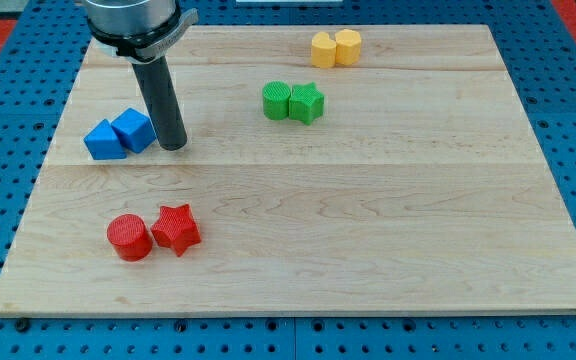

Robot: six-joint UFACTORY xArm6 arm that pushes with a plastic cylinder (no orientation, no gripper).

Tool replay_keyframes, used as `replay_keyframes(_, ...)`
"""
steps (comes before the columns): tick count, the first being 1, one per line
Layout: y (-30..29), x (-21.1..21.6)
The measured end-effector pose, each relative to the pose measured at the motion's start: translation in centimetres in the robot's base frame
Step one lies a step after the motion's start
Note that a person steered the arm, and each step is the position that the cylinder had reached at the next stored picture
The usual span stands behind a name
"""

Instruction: Slide the red circle closer to the red star

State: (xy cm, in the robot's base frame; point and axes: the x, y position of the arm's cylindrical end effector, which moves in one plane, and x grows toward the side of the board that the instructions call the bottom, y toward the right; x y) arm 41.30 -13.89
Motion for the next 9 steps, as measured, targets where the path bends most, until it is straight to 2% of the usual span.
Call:
replay_keyframes(4,0.0,0.3)
replay_keyframes(5,0.7,3.4)
replay_keyframes(6,-2.5,6.6)
replay_keyframes(7,-2.6,9.8)
replay_keyframes(8,-9.5,10.5)
replay_keyframes(9,-10.6,16.5)
